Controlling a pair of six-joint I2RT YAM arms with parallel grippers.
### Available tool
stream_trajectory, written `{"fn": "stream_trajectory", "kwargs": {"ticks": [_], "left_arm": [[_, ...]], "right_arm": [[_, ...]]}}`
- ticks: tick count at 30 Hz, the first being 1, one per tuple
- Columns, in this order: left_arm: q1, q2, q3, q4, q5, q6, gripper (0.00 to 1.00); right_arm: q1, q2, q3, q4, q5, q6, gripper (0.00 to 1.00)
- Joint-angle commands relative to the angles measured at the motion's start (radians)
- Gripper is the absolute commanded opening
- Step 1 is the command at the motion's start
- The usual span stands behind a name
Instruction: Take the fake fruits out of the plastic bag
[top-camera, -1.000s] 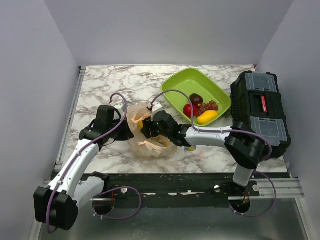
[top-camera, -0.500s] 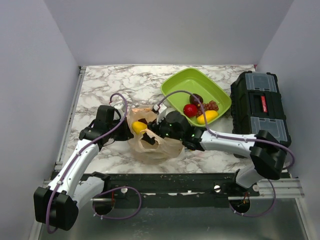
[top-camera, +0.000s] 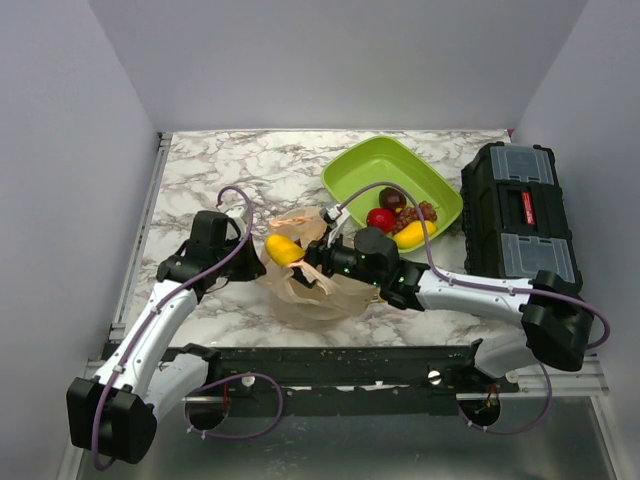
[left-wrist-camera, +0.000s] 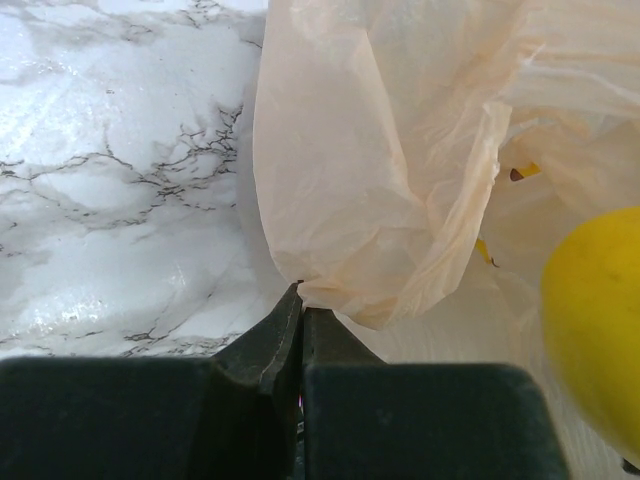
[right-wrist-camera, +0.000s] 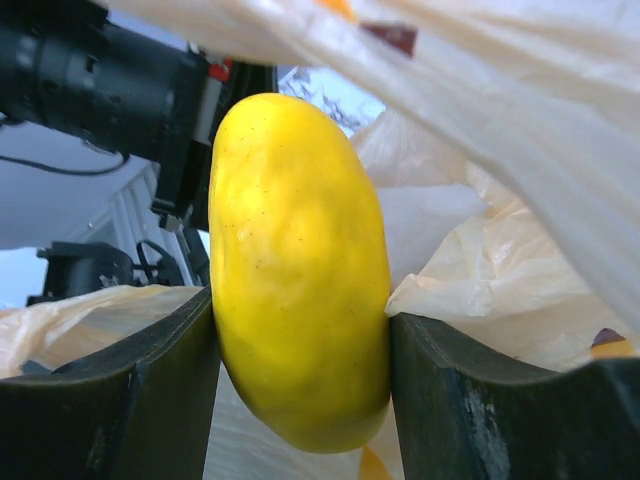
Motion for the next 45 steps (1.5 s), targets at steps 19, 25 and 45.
{"fn": "stream_trajectory", "kwargs": {"ticks": [19,25,45], "left_arm": [[0.005,-0.028,0.016,0.005,-0.016,0.002,0.0],[0.007,-0.052,0.019,-0.001,-0.045,0.002,0.0],[-0.016,0.009,0.004,0.025,-0.011,-0.043,0.0]], "right_arm": [[0.004,0.099,0.061,0.719,0.248,0.257,0.2],[0.003,0.099,0.15,0.284,0.26,0.127,0.2],[0.003,0.259,0.085,-0.235,0.529,0.019,0.65]]}}
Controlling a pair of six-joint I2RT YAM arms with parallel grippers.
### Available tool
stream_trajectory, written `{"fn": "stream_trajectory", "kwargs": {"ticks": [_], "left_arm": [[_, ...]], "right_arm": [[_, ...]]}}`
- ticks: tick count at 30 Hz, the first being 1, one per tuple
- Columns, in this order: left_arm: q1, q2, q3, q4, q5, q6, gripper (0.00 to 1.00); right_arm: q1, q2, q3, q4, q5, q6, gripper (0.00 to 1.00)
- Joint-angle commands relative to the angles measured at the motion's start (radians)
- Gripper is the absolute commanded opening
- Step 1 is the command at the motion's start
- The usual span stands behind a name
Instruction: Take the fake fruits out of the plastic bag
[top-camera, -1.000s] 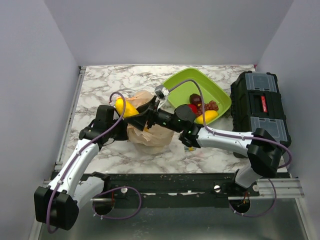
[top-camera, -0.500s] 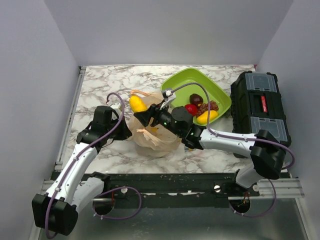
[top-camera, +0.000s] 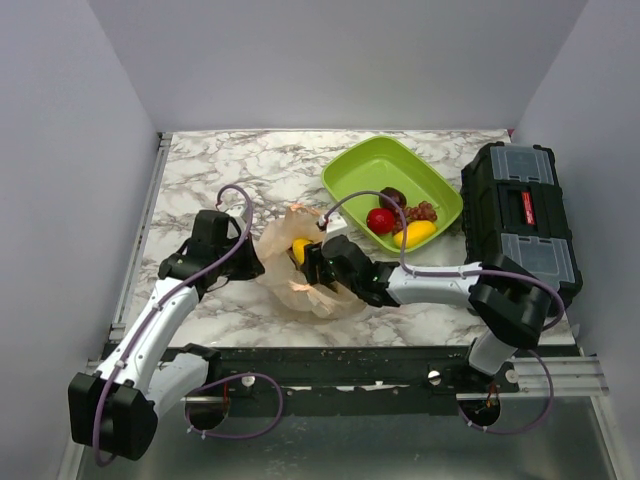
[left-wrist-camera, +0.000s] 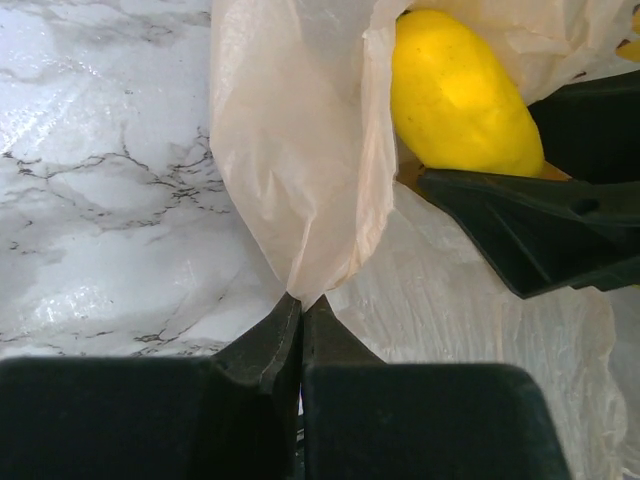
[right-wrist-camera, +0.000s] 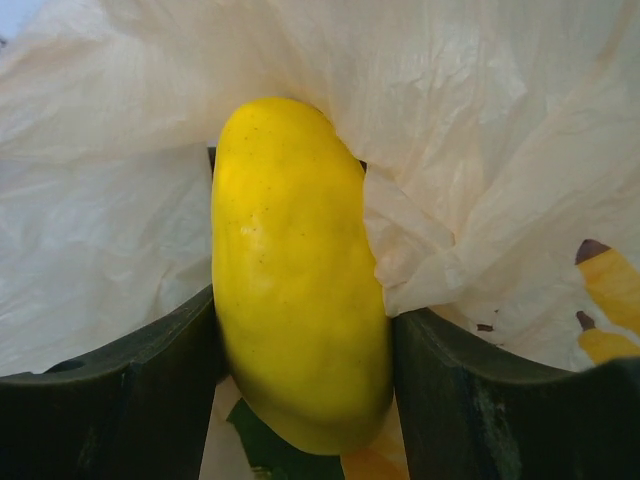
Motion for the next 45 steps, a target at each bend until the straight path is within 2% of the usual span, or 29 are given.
{"fn": "stream_trajectory", "kwargs": {"ticks": [1,4,6,11,14,17,21,24,29,31,35,41,45], "left_arm": [[-0.036,-0.018,0.008,0.03,0.012,-0.053,0.0],[-0.152,-0.005,0.055,0.041,-0.092,-0.065,0.0],[-0.205,0.018,0.08,0.036,-0.172,-0.056,0.0],[-0.209,0.018,0.062,0.039,-0.187,-0.048,0.0],[-0.209,0.004,0.053,0.051,-0.17,-0.039,0.0],[-0.207,0.004,0.057,0.055,-0.174,-0.042,0.0],[-0.206,0.037,0.095,0.024,-0.23,-0.066,0.0],[-0.202,0.071,0.148,-0.006,-0.242,-0.081,0.0],[-0.198,0.105,0.208,-0.047,-0.248,-0.079,0.0],[-0.198,0.105,0.203,-0.056,-0.292,-0.061,0.0],[-0.194,0.095,0.162,-0.056,-0.391,-0.019,0.0],[-0.192,0.08,0.122,-0.045,-0.461,-0.015,0.0],[-0.192,0.064,0.097,-0.019,-0.484,0.012,0.0]], "right_arm": [[0.003,0.048,0.085,-0.136,0.105,-0.023,0.69],[0.003,0.035,0.105,-0.164,0.107,-0.025,0.84],[0.003,0.01,0.13,-0.211,0.103,-0.025,0.9],[0.003,-0.111,0.159,-0.322,0.002,-0.056,0.99],[0.003,-0.217,0.149,-0.353,-0.061,-0.052,1.0],[0.004,-0.305,0.126,-0.333,-0.196,-0.054,1.0],[0.004,-0.343,0.074,-0.223,-0.497,-0.079,0.99],[0.015,-0.293,0.016,-0.145,-0.581,-0.048,0.89],[0.121,-0.172,-0.134,0.057,-0.479,0.0,0.71],[0.162,-0.112,-0.159,0.092,-0.412,-0.001,0.6],[0.189,-0.033,-0.243,0.258,-0.317,0.017,0.45],[0.188,0.123,-0.252,0.43,-0.037,0.039,0.43],[0.189,0.235,-0.185,0.476,0.062,-0.052,0.42]]}}
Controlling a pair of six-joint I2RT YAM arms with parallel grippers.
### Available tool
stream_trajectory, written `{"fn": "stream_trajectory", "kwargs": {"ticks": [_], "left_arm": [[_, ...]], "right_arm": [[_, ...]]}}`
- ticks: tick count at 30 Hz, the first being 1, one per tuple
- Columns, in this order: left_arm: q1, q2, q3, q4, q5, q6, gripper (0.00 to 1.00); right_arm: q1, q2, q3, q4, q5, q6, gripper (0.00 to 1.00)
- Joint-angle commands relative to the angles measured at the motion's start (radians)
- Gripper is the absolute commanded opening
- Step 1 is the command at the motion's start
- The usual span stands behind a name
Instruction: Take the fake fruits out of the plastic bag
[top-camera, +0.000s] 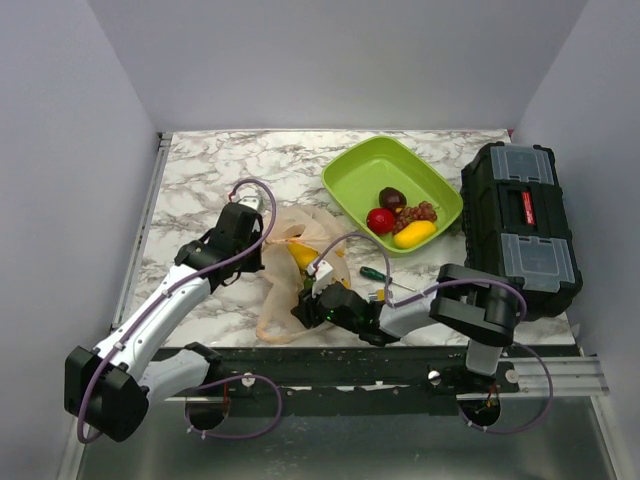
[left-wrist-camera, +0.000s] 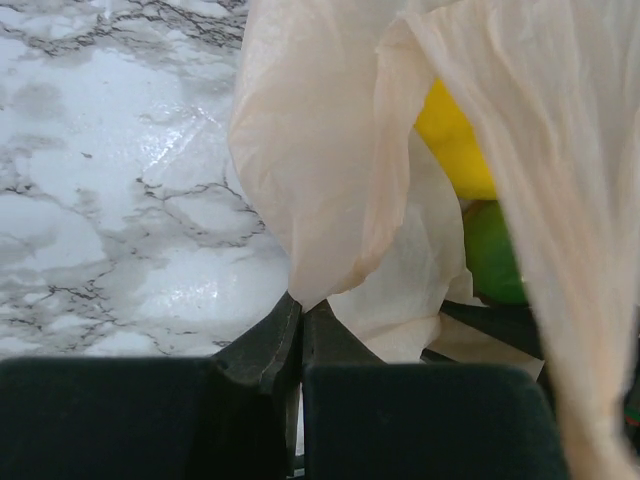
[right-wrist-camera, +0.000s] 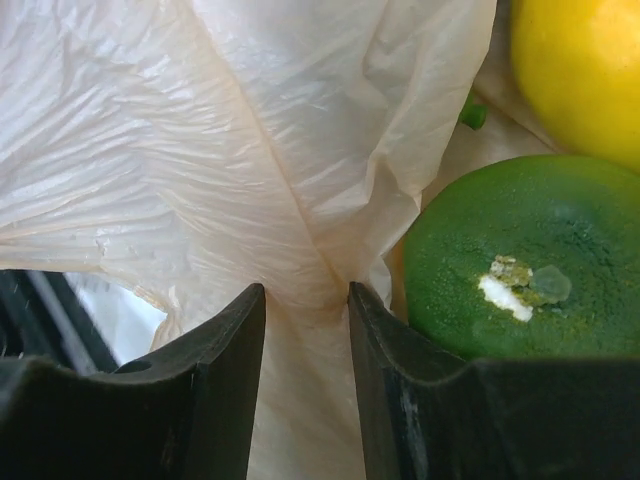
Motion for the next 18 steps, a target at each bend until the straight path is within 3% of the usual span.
{"fn": "stream_trajectory", "kwargs": {"ticks": [1,4,8,12,18], "left_arm": [[0.005,-0.043,-0.038,0.054,-0.091,0.049,0.0],[0.005,-0.061,-0.06,0.077,-0.079,0.068,0.0],[0.005,-0.069,-0.063,0.087,-0.076,0.078,0.0],[0.005,-0.054,-0.051,0.088,-0.05,0.08,0.0],[0.005,-0.036,-0.044,0.081,-0.009,0.081,0.0]], "right_arm": [[0.005,0.105,0.061,0.064,0.18,-0.083,0.42],[0.006,0.036,0.092,0.009,0.072,-0.104,0.45],[0.007,-0.149,0.111,-0.126,0.007,-0.029,0.59],[0.007,-0.252,0.124,-0.221,0.021,0.006,0.81],[0.005,-0.287,0.162,-0.26,0.121,-0.007,0.8]]}}
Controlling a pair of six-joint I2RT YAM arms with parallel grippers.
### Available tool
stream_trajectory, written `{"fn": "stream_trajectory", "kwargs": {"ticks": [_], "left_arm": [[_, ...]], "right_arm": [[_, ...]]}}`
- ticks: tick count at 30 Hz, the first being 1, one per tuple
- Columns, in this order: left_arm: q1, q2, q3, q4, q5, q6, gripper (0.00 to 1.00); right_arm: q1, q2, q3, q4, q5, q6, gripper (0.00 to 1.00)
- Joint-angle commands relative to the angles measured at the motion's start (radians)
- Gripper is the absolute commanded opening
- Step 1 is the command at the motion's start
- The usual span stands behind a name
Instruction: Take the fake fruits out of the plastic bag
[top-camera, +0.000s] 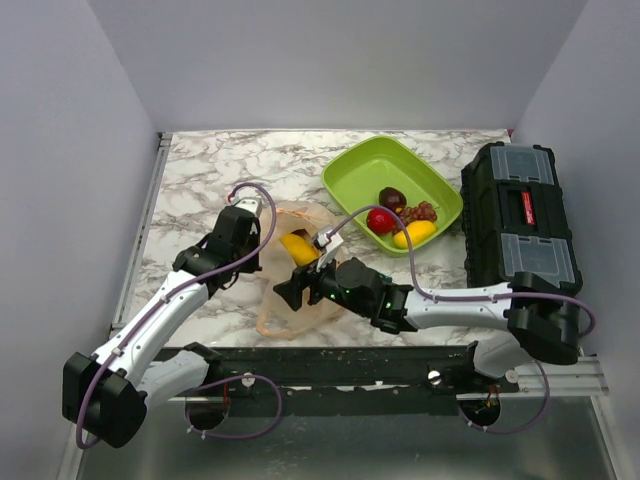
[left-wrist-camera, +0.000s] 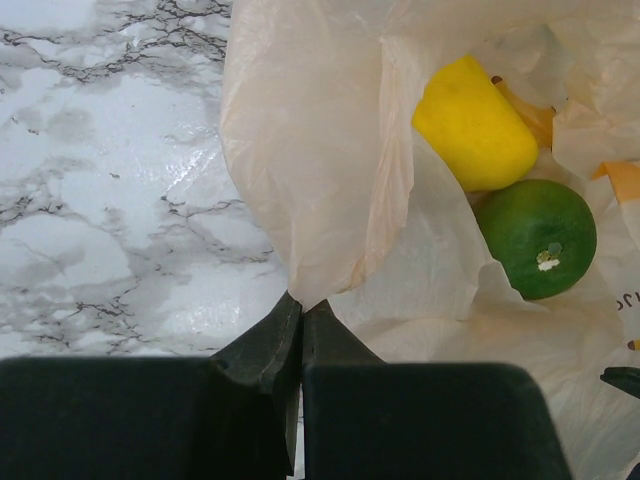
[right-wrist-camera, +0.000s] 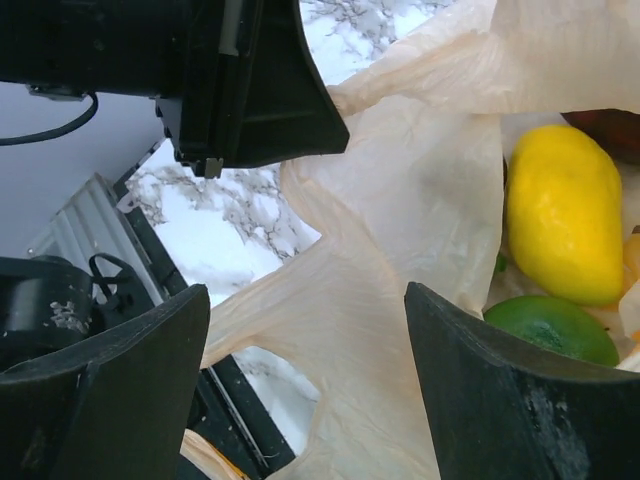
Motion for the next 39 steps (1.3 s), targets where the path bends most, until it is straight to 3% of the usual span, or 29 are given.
{"fn": "stream_trajectory", "kwargs": {"ticks": [1,3,8,23,33,39], "left_arm": [[0.004,0.011,0.012,0.013,0.041,0.013,0.0],[0.004,0.011,0.012,0.014,0.046,0.01,0.0],[0.004,0.016,0.014,0.011,0.062,0.009,0.0],[0.004,0.033,0.024,0.002,0.101,0.003,0.0],[0.004,0.048,0.027,0.001,0.11,0.001,0.0],[0.004,0.057,0.032,-0.003,0.116,0.0,0.0]], "right_arm": [[0.004,0.028,0.056,-0.121,0.129,0.005,0.75],[-0.002,0.076,0.112,-0.169,0.195,-0.008,0.65],[-0.004,0.198,0.248,-0.31,0.312,-0.056,0.53],[-0.039,0.226,0.156,-0.415,0.415,0.006,0.55],[-0.043,0.289,0.15,-0.445,0.439,0.024,0.72],[-0.044,0.31,0.175,-0.427,0.423,0.013,0.71]]}}
